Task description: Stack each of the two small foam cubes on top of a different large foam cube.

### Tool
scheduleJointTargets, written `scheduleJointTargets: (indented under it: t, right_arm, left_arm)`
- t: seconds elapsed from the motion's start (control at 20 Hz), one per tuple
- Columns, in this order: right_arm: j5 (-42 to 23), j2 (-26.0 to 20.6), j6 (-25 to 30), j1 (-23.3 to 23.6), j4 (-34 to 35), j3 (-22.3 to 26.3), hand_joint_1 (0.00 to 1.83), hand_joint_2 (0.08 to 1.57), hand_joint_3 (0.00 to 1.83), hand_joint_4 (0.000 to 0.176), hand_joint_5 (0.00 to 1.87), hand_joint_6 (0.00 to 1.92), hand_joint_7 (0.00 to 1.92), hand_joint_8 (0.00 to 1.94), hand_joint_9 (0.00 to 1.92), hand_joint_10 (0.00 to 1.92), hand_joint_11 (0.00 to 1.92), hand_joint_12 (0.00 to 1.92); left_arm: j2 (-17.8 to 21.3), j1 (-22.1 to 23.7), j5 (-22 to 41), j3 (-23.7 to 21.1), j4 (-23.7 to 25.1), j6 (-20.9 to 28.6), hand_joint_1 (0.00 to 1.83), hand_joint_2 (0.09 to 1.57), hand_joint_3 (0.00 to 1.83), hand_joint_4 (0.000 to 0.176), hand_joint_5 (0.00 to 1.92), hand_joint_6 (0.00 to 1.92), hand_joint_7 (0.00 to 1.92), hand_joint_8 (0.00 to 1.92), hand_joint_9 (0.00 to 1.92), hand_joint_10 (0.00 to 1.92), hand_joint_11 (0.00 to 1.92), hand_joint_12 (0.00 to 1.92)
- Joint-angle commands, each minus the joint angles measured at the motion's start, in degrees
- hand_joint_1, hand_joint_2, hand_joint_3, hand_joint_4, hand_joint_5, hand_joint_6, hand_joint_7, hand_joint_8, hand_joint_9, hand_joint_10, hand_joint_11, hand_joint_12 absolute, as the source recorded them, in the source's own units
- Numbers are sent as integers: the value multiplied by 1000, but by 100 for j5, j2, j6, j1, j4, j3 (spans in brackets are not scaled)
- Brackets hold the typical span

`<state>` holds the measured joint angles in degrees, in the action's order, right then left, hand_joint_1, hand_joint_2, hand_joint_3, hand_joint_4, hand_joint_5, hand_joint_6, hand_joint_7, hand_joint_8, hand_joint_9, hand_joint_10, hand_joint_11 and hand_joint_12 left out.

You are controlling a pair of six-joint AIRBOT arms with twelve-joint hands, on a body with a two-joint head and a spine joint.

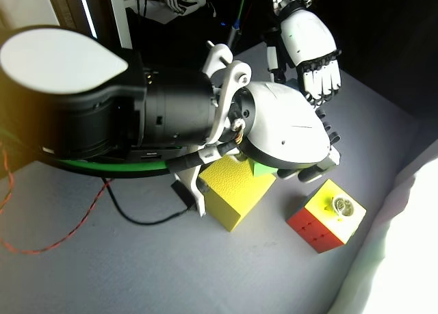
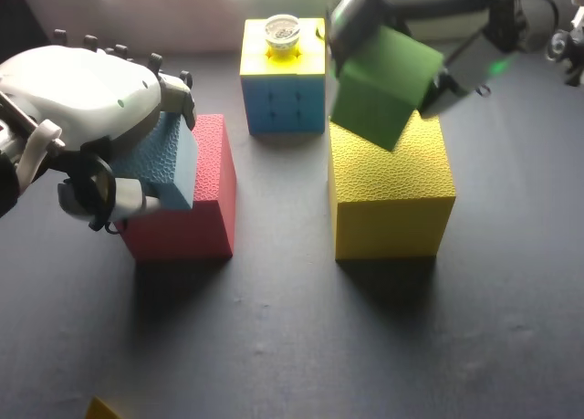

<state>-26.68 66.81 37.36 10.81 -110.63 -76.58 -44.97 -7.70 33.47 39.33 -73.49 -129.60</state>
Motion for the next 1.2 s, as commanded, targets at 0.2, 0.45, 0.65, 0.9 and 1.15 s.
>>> scheduleJointTargets:
  t: [0.2,0.45,0.65,0.9,1.15]
  right_arm:
    - [150,61,279,-7,-86,29,1239,1103,0,0,1024,787,1010,1104,869,1040,475,1517]
    - [243,121,553,-39,-399,27,1241,1096,0,0,1046,760,1020,1085,861,1060,434,1577]
    - [270,132,896,-32,-904,26,1243,1093,0,0,1053,749,1025,1077,870,1064,441,1581]
    - [476,168,1112,-65,-1173,26,1245,1091,0,0,1060,729,1030,1078,884,1060,495,1546]
    - [528,237,1122,-279,-1198,27,1240,1097,0,0,1037,778,1021,1079,870,1050,449,1571]
  left_arm:
    - [-10,136,138,205,344,-12,1191,1242,1,0,777,1126,734,1584,555,1376,312,1646]
    - [-134,177,28,379,410,15,1203,1245,1,0,772,1113,732,1610,543,1428,305,1676]
    - [-244,185,-22,516,423,17,1202,1240,0,0,794,1093,731,1600,543,1420,321,1668]
    - [-284,144,-114,624,436,16,1190,1250,2,0,766,1143,716,1616,525,1449,289,1717]
    - [-355,104,-115,664,389,26,1196,1249,0,0,775,1121,715,1622,532,1440,301,1701]
